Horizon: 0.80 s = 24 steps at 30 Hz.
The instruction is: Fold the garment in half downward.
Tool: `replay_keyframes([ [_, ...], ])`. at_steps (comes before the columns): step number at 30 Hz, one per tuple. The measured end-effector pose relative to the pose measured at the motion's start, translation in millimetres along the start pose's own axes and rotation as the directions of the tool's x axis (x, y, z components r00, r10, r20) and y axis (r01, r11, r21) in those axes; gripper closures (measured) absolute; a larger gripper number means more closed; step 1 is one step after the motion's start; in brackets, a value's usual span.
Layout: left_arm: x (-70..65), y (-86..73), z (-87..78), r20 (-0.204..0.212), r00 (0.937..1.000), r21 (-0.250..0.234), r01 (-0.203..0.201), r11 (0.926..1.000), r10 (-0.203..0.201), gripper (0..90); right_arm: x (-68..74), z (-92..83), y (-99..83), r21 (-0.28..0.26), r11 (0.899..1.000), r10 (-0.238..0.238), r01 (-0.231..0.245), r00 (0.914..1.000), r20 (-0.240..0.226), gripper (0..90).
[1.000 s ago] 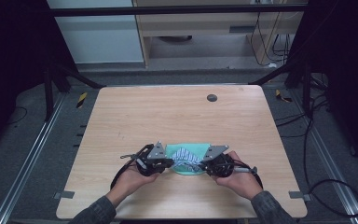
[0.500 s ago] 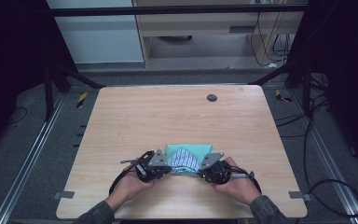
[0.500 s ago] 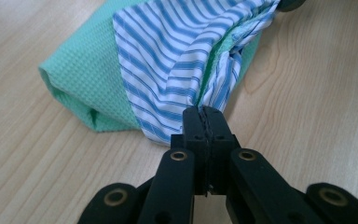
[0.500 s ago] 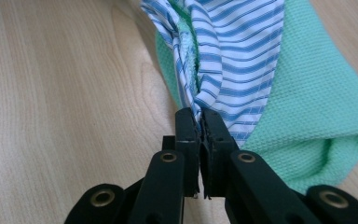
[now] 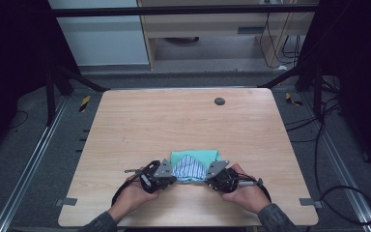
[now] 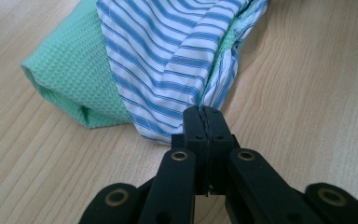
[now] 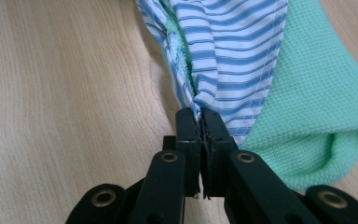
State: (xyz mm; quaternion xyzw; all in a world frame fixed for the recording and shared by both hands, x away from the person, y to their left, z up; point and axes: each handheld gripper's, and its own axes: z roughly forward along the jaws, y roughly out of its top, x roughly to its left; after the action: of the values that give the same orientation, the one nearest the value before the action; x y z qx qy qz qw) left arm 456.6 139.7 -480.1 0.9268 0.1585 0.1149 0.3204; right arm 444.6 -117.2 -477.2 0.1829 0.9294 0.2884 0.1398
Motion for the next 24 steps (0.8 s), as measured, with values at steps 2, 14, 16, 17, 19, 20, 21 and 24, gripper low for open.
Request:
replay_keyframes([
  [2, -0.1, -1.0, -0.4, 0.012, 0.9995, -0.013, 0.028, 0.9995, -0.028, 90.0, -0.8, -0.3, -0.5, -0.005, 1.0, 0.004, -0.004, 1.0, 0.0, 87.0],
  [14, -4.8, -14.3, -23.1, 0.005, 0.9901, -0.1, 0.14, 0.9851, -0.14, 61.7, -2.2, -20.1, -28.2, -0.059, 0.99, 0.128, -0.126, 0.9911, 0.036, 50.4],
  [16, -2.2, -17.5, -26.6, -0.022, 0.9865, -0.107, 0.159, 0.9815, -0.162, 55.0, -5.0, -22.9, -33.4, -0.064, 0.987, 0.148, -0.145, 0.9876, 0.051, 46.3],
  [17, -0.4, -18.4, -27.2, -0.029, 0.9847, -0.106, 0.168, 0.9801, -0.172, 51.0, -6.9, -24.3, -36.2, -0.064, 0.986, 0.16, -0.156, 0.9853, 0.061, 44.1],
  [19, 3.7, -20.7, -28.3, -0.043, 0.9826, -0.1, 0.176, 0.9793, -0.181, 44.7, -9.8, -26.4, -40.9, -0.068, 0.983, 0.177, -0.172, 0.9808, 0.081, 40.0],
  [20, 7.6, -22.6, -29.0, -0.056, 0.9797, -0.099, 0.186, 0.9775, -0.192, 41.2, -12.0, -28.0, -43.8, -0.07, 0.982, 0.184, -0.178, 0.9789, 0.089, 37.2],
  [21, 7.6, -22.6, -29.0, -0.056, 0.9797, -0.099, 0.186, 0.9775, -0.192, 37.3, -14.4, -29.9, -46.5, -0.074, 0.978, 0.201, -0.194, 0.9749, 0.096, 33.9],
  [24, 14.7, -26.3, -30.6, -0.073, 0.9738, -0.103, 0.208, 0.9728, -0.216, 32.4, -19.4, -32.0, -50.5, -0.082, 0.973, 0.222, -0.214, 0.9693, 0.105, 28.6],
])
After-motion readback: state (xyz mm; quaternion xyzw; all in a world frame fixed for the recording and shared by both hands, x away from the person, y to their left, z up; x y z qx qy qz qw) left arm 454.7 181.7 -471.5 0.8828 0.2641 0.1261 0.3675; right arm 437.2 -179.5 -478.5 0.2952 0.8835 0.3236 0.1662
